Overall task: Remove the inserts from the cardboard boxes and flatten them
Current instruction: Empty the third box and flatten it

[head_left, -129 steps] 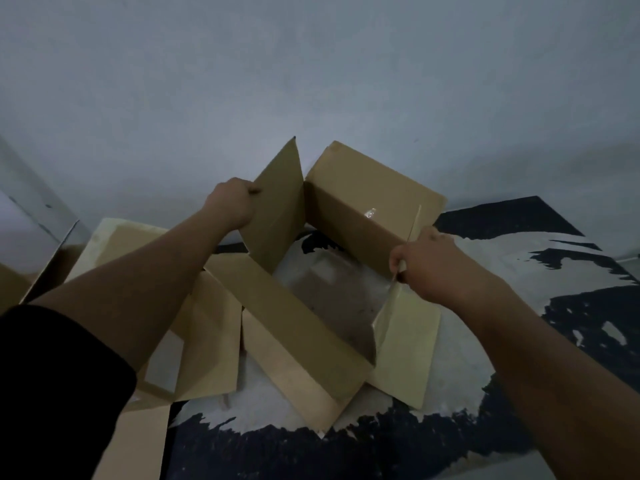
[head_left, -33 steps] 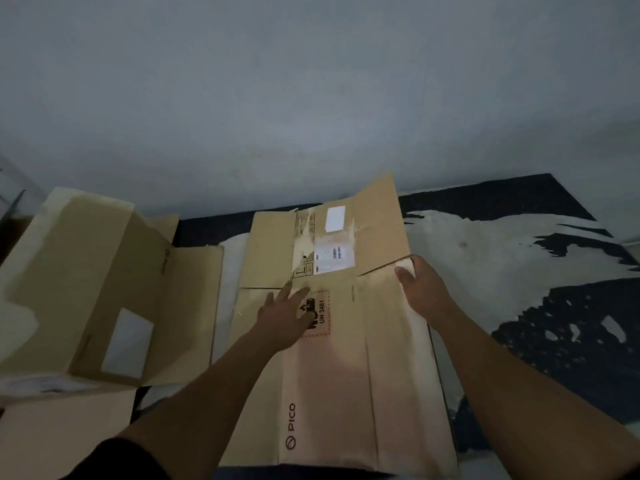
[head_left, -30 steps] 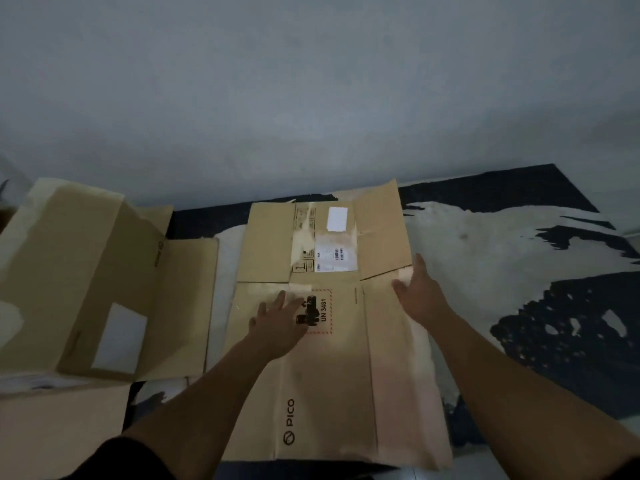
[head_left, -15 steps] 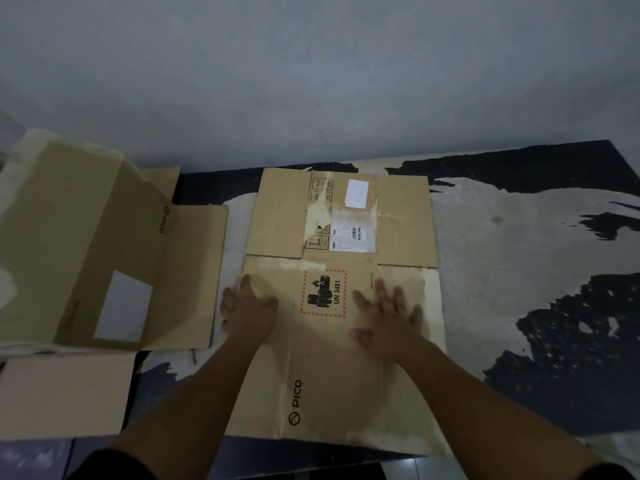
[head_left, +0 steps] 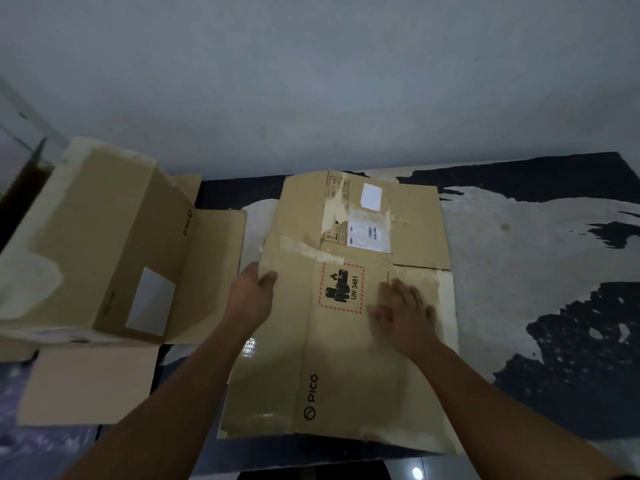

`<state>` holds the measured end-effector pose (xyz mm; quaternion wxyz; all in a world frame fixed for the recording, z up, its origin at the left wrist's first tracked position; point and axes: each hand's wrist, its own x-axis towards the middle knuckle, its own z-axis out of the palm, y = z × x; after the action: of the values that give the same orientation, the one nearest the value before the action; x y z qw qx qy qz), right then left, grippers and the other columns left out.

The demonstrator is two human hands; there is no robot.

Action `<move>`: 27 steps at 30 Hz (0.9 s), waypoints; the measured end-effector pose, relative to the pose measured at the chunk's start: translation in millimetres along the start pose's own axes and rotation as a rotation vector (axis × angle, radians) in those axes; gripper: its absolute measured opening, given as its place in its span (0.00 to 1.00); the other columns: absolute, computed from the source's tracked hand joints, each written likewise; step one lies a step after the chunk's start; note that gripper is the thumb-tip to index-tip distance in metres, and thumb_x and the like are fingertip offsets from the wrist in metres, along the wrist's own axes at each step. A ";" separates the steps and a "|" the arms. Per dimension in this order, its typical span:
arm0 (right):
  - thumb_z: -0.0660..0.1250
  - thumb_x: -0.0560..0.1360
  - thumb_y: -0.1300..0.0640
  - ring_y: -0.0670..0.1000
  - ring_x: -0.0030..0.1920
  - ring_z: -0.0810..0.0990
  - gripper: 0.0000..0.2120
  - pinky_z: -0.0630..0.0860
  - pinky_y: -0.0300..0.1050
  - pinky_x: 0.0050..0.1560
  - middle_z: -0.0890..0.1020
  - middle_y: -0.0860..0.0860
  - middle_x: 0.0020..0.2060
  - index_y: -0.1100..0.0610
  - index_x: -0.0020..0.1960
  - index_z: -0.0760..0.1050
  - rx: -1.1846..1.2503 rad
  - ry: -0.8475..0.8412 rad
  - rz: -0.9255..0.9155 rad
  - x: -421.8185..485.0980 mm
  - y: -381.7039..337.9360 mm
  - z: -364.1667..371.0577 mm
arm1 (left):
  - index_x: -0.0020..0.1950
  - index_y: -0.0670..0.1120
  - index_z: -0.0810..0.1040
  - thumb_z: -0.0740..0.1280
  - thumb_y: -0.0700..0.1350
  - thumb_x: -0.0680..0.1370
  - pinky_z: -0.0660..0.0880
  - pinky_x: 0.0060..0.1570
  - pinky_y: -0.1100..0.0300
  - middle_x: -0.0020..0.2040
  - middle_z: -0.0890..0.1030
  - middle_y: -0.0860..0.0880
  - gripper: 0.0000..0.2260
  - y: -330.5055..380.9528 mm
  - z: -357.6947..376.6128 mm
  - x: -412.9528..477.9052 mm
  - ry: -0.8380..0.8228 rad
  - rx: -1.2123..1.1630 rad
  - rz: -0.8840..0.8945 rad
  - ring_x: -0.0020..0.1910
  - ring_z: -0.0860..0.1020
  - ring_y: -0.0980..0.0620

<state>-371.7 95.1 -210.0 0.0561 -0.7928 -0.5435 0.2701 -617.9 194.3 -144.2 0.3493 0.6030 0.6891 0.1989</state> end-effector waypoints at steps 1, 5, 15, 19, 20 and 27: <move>0.53 0.79 0.40 0.57 0.77 0.45 0.29 0.47 0.65 0.73 0.51 0.53 0.78 0.49 0.76 0.54 0.035 0.078 0.015 -1.1 -2.2 -2.2 | 0.58 0.41 0.75 0.61 0.47 0.81 0.76 0.52 0.50 0.51 0.80 0.42 0.12 4.2 -7.6 -2.6 0.004 -0.022 0.028 0.50 0.78 0.42; 0.52 0.79 0.40 0.60 0.76 0.48 0.27 0.46 0.63 0.74 0.53 0.56 0.77 0.52 0.73 0.59 0.092 0.326 0.084 -0.7 -19.4 -16.9 | 0.52 0.45 0.74 0.61 0.48 0.81 0.77 0.42 0.52 0.42 0.80 0.46 0.07 28.2 -44.6 -12.2 0.056 -0.093 0.135 0.42 0.79 0.47; 0.63 0.75 0.39 0.63 0.73 0.62 0.41 0.64 0.60 0.69 0.58 0.61 0.75 0.53 0.78 0.46 0.831 0.484 0.227 3.0 -99.8 -71.0 | 0.53 0.44 0.75 0.62 0.47 0.80 0.75 0.41 0.62 0.44 0.80 0.51 0.08 63.1 -172.2 -48.3 0.279 -0.245 0.411 0.43 0.79 0.58; 0.62 0.73 0.35 0.60 0.73 0.63 0.43 0.63 0.59 0.70 0.61 0.59 0.75 0.52 0.78 0.47 0.882 0.431 0.065 -11.0 -154.0 -74.8 | 0.48 0.44 0.73 0.62 0.50 0.80 0.77 0.38 0.54 0.41 0.79 0.49 0.10 64.7 -237.7 -70.9 0.380 -0.171 0.519 0.39 0.79 0.52; 0.63 0.73 0.36 0.59 0.74 0.60 0.43 0.62 0.59 0.71 0.59 0.58 0.75 0.53 0.78 0.47 0.894 0.455 0.017 -17.3 -172.0 -77.3 | 0.48 0.44 0.73 0.62 0.50 0.80 0.77 0.39 0.52 0.41 0.79 0.48 0.10 61.8 -255.2 -77.5 0.397 -0.166 0.542 0.40 0.79 0.50; 0.65 0.73 0.38 0.56 0.75 0.56 0.44 0.60 0.57 0.72 0.53 0.53 0.77 0.51 0.78 0.44 1.052 0.490 -0.237 -74.0 -305.1 -87.2 | 0.44 0.44 0.71 0.63 0.46 0.80 0.69 0.26 0.66 0.35 0.76 0.51 0.08 -2.8 -371.0 -135.6 0.656 -0.161 0.630 0.30 0.73 0.62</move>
<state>-602.2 169.8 7.8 0.5953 -0.6314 -0.3927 0.3044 -883.5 116.8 137.8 0.0809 0.6591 0.5287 0.5287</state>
